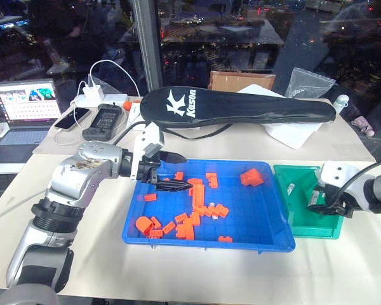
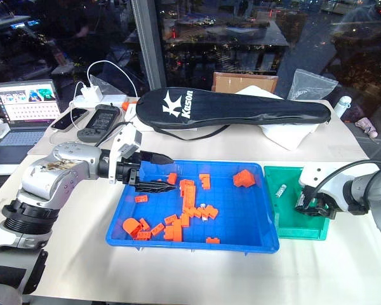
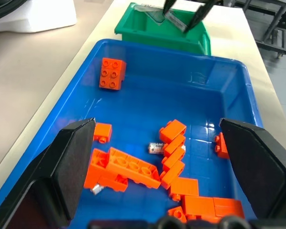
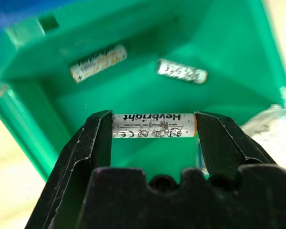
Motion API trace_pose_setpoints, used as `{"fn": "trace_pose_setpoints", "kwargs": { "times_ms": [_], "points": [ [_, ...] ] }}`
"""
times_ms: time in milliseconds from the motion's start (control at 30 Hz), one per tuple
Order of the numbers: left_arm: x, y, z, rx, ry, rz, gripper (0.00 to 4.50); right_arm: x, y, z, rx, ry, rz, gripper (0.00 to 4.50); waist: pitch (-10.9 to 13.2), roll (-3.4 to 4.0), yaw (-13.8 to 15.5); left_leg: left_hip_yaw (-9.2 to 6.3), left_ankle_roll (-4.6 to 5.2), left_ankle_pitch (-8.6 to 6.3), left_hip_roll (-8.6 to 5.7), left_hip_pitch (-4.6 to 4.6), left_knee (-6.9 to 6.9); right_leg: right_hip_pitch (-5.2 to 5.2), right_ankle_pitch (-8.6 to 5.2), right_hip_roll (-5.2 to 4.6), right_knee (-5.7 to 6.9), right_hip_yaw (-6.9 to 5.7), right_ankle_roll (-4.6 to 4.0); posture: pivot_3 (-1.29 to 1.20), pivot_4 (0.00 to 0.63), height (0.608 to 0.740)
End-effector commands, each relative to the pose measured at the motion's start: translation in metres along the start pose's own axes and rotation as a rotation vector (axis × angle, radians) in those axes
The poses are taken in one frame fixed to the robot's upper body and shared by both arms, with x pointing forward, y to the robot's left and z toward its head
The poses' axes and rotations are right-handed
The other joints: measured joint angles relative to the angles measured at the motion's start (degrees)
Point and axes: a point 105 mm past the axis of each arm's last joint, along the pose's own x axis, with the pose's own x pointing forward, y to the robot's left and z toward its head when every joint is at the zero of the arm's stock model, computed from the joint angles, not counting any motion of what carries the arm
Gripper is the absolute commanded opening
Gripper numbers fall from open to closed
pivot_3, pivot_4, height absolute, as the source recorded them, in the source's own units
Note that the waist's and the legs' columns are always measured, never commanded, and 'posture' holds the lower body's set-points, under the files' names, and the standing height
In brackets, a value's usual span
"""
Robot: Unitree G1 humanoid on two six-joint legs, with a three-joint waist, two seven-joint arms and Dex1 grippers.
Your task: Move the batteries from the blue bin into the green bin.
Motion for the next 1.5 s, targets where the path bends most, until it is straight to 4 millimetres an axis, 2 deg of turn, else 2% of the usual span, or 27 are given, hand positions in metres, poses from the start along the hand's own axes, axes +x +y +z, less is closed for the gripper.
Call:
{"fn": "trace_pose_setpoints", "kwargs": {
  "times_ms": [33,100,200,300,367,500,633,700,867,1000,1167,1333,1500],
  "points": [
    [-0.003,-0.003,0.007,0.042,-0.014,0.010,4.50,-0.023,-0.020,0.044,-0.049,-0.140,-0.062,4.48,0.0,0.15,-0.4,0.00,0.00,0.00,0.00,0.00,0.02,-0.01,0.01,0.00,0.01,0.01,0.01,0.00,0.150,0.740],
    [-0.003,-0.004,0.006,0.042,-0.013,0.008,4.50,-0.033,-0.019,0.067,-0.056,-0.221,-0.031,4.48,0.0,0.21,-0.4,0.01,0.00,0.00,0.01,0.02,0.00,-0.01,0.02,0.01,0.03,0.03,0.02,0.00,0.150,0.740],
    [-0.004,-0.006,0.004,0.044,-0.007,0.005,4.50,-0.040,-0.003,0.100,-0.086,-0.327,0.053,4.48,0.0,0.21,-0.2,-0.03,0.00,0.00,0.03,0.06,-0.09,0.02,0.00,0.04,0.03,0.00,-0.01,0.00,0.150,0.740],
    [-0.004,-0.007,0.003,0.043,-0.005,0.003,4.50,-0.029,0.024,0.127,-0.100,-0.401,0.172,4.48,0.0,0.16,-0.1,-0.05,0.00,0.00,0.03,0.02,-0.09,0.01,0.00,0.03,0.00,-0.02,-0.01,0.00,0.150,0.740],
    [-0.004,-0.007,0.003,0.043,-0.004,0.002,4.50,-0.016,0.040,0.134,-0.108,-0.418,0.223,4.48,0.0,0.15,0.1,-0.06,0.00,0.00,0.03,0.01,-0.08,0.01,0.00,0.03,0.01,-0.03,-0.01,0.00,0.150,0.740],
    [-0.004,-0.008,0.000,0.045,0.011,0.002,4.50,0.025,0.069,0.141,-0.094,-0.433,0.262,4.48,0.0,0.06,0.3,-0.08,0.00,0.00,0.01,-0.08,0.02,-0.02,0.00,0.02,0.01,-0.07,-0.01,0.00,0.150,0.740],
    [-0.007,-0.010,-0.002,0.039,0.017,0.006,4.50,0.044,0.069,0.154,-0.031,-0.483,0.208,4.48,0.0,0.06,0.2,-0.10,0.00,0.00,0.00,-0.16,0.06,-0.10,0.01,0.02,0.06,-0.07,-0.02,0.00,0.150,0.740],
    [-0.007,-0.010,-0.003,0.037,0.019,0.009,4.50,0.049,0.069,0.157,-0.015,-0.491,0.195,4.48,0.0,0.05,0.2,-0.11,0.00,0.00,0.01,-0.11,0.06,-0.07,0.01,0.03,0.10,-0.08,-0.02,0.00,0.150,0.740],
    [-0.005,-0.013,0.004,0.045,-0.004,0.012,4.50,0.063,0.095,0.160,0.010,-0.488,0.270,4.48,0.0,0.03,0.2,-0.14,0.00,0.00,0.01,-0.12,0.06,-0.06,0.01,0.04,0.11,-0.09,-0.02,0.00,0.150,0.740],
    [-0.007,-0.010,0.001,0.046,0.016,0.029,4.50,0.068,0.108,0.162,0.019,-0.482,0.314,4.48,0.0,0.03,0.2,-0.14,0.00,0.00,0.01,-0.12,0.06,-0.06,0.01,0.04,0.12,-0.09,-0.02,0.00,0.150,0.740],
    [-0.007,-0.011,-0.002,0.042,0.025,0.027,4.50,0.078,0.111,0.159,0.049,-0.457,0.311,4.48,0.0,0.03,0.1,-0.14,0.00,0.00,0.02,-0.09,0.06,-0.06,0.01,0.05,0.12,-0.09,-0.02,0.00,0.150,0.740],
    [-0.006,-0.012,-0.009,0.055,0.059,0.022,4.50,0.082,0.106,0.155,0.100,-0.440,0.291,3.18,0.0,0.03,0.1,-0.15,0.00,0.00,0.02,-0.10,0.06,-0.06,0.01,0.05,0.12,-0.09,-0.02,0.00,0.150,0.740],
    [-0.008,-0.010,-0.010,0.054,0.062,0.028,4.50,0.078,0.102,0.155,0.082,-0.441,0.275,3.18,0.0,0.02,0.1,-0.15,0.00,0.00,0.02,-0.10,0.06,-0.06,0.01,0.05,0.12,-0.09,-0.02,0.00,0.150,0.740]
  ]
}}
